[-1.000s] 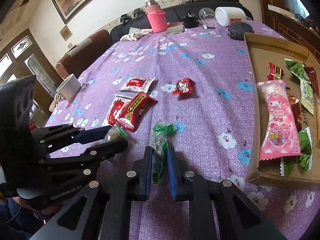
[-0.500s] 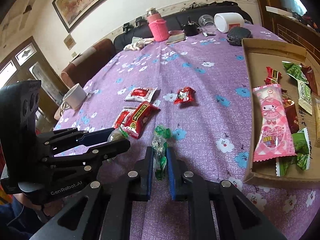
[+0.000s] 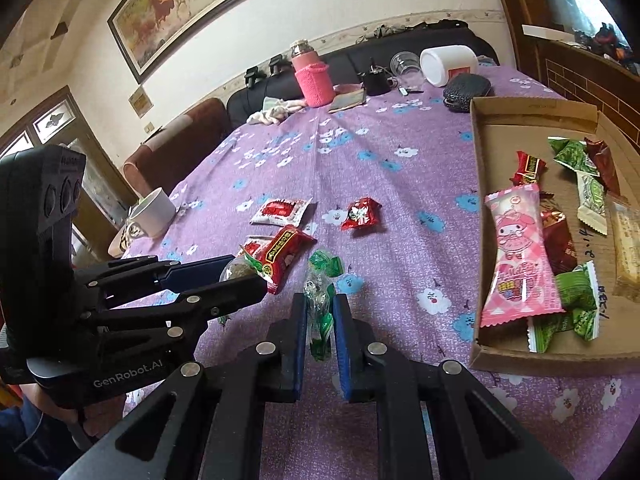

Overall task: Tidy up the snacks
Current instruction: 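Carry both snacks over the tray and open the left tool to drop the bag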

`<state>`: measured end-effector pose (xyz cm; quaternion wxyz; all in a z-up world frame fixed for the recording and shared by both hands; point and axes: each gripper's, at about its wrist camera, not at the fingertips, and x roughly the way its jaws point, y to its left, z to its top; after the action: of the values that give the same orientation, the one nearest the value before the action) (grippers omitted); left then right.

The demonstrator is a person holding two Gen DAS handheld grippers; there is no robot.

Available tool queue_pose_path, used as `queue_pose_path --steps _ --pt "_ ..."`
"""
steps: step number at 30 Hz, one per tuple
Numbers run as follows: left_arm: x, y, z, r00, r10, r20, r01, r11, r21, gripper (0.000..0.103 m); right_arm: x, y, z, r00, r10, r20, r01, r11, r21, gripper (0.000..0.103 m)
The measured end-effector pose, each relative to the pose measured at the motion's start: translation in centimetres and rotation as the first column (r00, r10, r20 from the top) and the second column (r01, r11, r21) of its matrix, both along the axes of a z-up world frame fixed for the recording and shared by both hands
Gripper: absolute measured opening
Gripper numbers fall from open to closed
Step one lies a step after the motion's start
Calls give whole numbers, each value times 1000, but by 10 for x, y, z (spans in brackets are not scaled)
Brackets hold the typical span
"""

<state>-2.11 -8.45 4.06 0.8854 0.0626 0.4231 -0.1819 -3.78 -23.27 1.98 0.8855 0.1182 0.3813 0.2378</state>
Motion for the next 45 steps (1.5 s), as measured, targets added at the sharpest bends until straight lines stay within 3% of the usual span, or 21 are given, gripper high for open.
queue_pose_path --steps 10,18,25,31,35,45 --pt "2 -14 10 1000 -25 14 25 1000 4 30 -4 -20 6 998 -50 26 49 999 17 14" --pt "6 -51 24 995 -93 46 93 996 -14 30 -11 -68 15 983 -171 64 167 984 60 14" --pt "7 -102 26 980 -191 48 193 980 -56 30 -18 -120 16 948 -312 64 306 948 90 14" --pt "12 -151 15 964 -262 35 264 964 -45 30 -20 -150 12 900 -433 45 430 901 62 14" --pt "19 -172 8 960 -278 39 279 960 -29 30 -16 -163 7 885 -466 12 464 883 73 14" --pt "30 -185 -1 957 -285 52 287 956 -63 30 -15 -177 3 846 -531 -33 532 842 94 15"
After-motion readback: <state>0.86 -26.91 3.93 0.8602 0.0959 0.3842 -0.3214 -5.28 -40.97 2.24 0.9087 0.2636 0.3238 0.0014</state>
